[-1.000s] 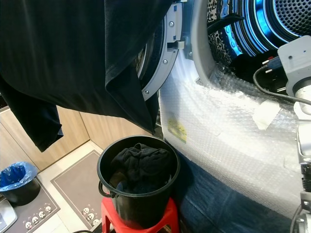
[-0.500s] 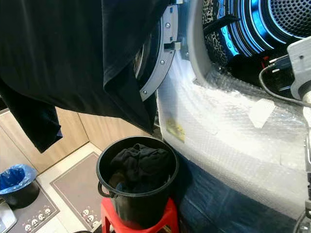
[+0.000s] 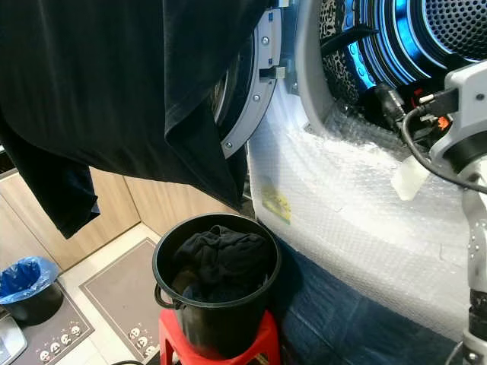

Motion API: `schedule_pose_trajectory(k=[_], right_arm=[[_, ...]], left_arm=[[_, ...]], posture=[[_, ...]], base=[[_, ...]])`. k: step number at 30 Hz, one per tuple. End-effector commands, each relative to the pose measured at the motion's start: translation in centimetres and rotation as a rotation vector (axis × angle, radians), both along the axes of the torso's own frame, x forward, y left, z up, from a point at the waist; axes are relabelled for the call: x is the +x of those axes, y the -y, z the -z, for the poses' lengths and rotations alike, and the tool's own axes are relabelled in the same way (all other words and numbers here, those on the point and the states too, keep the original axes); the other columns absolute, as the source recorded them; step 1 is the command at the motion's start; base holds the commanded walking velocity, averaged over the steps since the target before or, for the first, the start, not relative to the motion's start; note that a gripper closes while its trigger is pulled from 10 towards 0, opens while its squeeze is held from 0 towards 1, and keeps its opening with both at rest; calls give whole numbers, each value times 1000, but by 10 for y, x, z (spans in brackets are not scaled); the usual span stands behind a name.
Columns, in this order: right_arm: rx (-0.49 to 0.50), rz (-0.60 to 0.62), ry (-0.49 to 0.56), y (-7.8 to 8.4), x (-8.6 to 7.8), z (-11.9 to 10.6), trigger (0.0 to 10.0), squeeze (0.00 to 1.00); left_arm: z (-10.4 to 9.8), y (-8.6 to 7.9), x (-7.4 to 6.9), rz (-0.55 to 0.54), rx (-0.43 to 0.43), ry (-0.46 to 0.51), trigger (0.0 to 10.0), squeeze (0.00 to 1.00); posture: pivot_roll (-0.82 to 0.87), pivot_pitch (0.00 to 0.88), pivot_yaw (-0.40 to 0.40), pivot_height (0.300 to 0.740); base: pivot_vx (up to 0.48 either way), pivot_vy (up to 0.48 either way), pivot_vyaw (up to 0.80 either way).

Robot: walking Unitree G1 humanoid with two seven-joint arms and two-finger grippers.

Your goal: Clothes washing

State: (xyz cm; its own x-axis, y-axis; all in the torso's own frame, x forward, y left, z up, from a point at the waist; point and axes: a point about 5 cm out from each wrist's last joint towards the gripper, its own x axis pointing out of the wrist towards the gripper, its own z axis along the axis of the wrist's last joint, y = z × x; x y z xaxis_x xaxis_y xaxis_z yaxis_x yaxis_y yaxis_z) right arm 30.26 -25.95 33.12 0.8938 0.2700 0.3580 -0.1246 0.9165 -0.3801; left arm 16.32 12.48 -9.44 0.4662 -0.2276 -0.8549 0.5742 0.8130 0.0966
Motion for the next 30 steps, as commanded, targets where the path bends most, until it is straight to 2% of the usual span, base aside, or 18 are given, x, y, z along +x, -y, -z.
schedule_pose_trajectory(k=[1,6,11,18,22,23,24,25,26,30], right_arm=[[7,-69,48,-5,-8,-6,10000,0],[58,-182,59,-10,-15,-1,10000,0],[145,-414,38,-29,-29,15,10000,0],[162,-626,-87,-53,-41,54,10000,0],[221,-704,-153,-63,-46,74,10000,0],[221,-704,-153,-63,-46,74,10000,0],[249,-714,-181,-66,-46,86,10000,0],[249,-714,-181,-66,-46,86,10000,0],[276,-732,-221,-69,-45,97,10000,0],[329,-769,-274,-75,-49,116,10000,0]], left_arm=[[5,-7,-11,16,38,-44,10000,0],[5,-7,-11,20,39,-44,10000,0],[5,-7,-10,27,40,-41,10000,0],[4,-6,-8,5,19,-26,10000,0],[2,-7,-5,-11,7,-7,10000,0],[2,-7,-5,-11,7,-7,10000,0],[2,-8,-5,-8,11,-6,10000,0],[2,-8,-5,-8,11,-6,10000,0],[2,-9,-4,-2,22,4,10000,0],[1,-11,-4,24,41,16,10000,0]], posture=[[-208,0,65,740],[-208,0,63,740],[-208,0,62,740],[-204,0,58,740],[-198,0,56,740],[-198,0,56,740],[-195,0,56,740],[-195,0,56,740],[-192,0,59,740],[-186,0,64,740]], base=[[0,0,0],[0,0,0],[0,0,0],[0,0,0],[0,0,0],[0,0,0],[0,0,0],[0,0,0],[0,0,0],[0,0,0]])
